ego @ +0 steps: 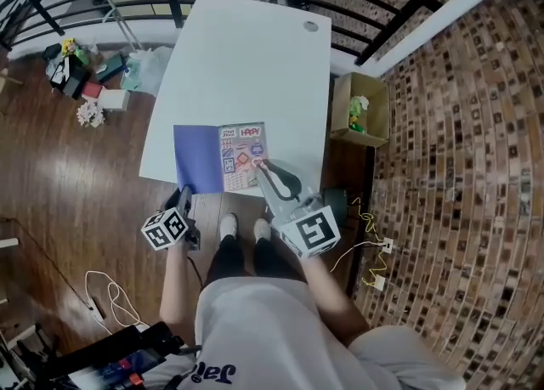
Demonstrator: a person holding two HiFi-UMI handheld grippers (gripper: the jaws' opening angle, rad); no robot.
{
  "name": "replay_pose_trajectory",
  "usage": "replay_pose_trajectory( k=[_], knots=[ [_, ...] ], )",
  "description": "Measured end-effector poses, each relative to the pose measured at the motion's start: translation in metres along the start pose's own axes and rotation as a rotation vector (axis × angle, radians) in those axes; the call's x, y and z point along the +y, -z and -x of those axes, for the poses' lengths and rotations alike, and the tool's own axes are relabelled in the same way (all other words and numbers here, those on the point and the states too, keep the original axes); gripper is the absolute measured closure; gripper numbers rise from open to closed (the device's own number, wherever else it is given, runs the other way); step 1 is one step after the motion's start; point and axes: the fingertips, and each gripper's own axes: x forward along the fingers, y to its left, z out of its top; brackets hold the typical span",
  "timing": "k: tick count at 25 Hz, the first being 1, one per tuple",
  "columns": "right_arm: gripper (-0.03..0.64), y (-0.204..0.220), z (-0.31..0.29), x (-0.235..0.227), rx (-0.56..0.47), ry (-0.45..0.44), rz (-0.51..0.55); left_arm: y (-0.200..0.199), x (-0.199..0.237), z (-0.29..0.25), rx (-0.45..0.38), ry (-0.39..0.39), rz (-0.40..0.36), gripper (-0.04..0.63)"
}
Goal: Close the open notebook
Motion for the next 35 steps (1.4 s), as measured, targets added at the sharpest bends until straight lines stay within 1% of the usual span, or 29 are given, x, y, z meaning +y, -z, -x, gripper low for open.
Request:
replay_pose_trajectory(
  k=[3, 6, 11, 13, 16, 20, 23, 25, 27, 29, 31, 32, 33, 35],
  knots=[
    [0.581, -0.014, 0.003, -0.004, -0.030, 0.016, 0.005, -0.014, -0.036, 0.010, -0.013, 0.060, -0.068, 0.517],
    [0.581, -0.031, 0.007, -0.008, -0.065, 0.037, 0.025, -0.025, -0.079, 0.012, -0.006, 0.140, -0.163, 0.537],
    [0.581, -0.051, 0.018, -0.018, -0.102, 0.091, 0.051, -0.021, -0.143, -0.004, 0.048, 0.274, -0.292, 0.535],
    [0.581, -0.058, 0.025, -0.023, -0.110, 0.119, 0.058, -0.013, -0.164, -0.015, 0.081, 0.323, -0.325, 0.529],
    [0.581, -0.058, 0.037, -0.032, -0.107, 0.161, 0.066, 0.007, -0.184, -0.027, 0.134, 0.363, -0.355, 0.518],
    [0.581, -0.052, 0.054, -0.046, -0.092, 0.246, 0.058, 0.037, -0.203, -0.050, 0.226, 0.416, -0.412, 0.500],
    [0.581, -0.046, 0.063, -0.044, -0.076, 0.286, 0.038, 0.063, -0.206, -0.062, 0.301, 0.450, -0.441, 0.478],
    [0.581, -0.042, 0.071, -0.040, -0.067, 0.312, 0.029, 0.076, -0.209, -0.065, 0.334, 0.478, -0.454, 0.400],
    [0.581, -0.038, 0.082, -0.033, -0.057, 0.340, 0.028, 0.078, -0.213, -0.062, 0.328, 0.504, -0.431, 0.390],
    [0.581, -0.032, 0.094, -0.024, -0.044, 0.362, 0.023, 0.072, -0.218, -0.053, 0.298, 0.532, -0.375, 0.390],
    [0.581, -0.023, 0.107, -0.014, -0.034, 0.380, -0.015, 0.065, -0.225, -0.036, 0.260, 0.562, -0.329, 0.391],
    [0.581, -0.018, 0.114, -0.009, -0.034, 0.385, -0.040, 0.060, -0.230, -0.025, 0.232, 0.578, -0.322, 0.392],
    [0.581, -0.015, 0.120, -0.004, -0.037, 0.388, -0.059, 0.054, -0.235, -0.014, 0.196, 0.594, -0.327, 0.405],
    [0.596, -0.014, 0.129, 0.007, -0.051, 0.389, -0.076, 0.035, -0.248, 0.011, 0.103, 0.624, -0.355, 0.419]
  ],
)
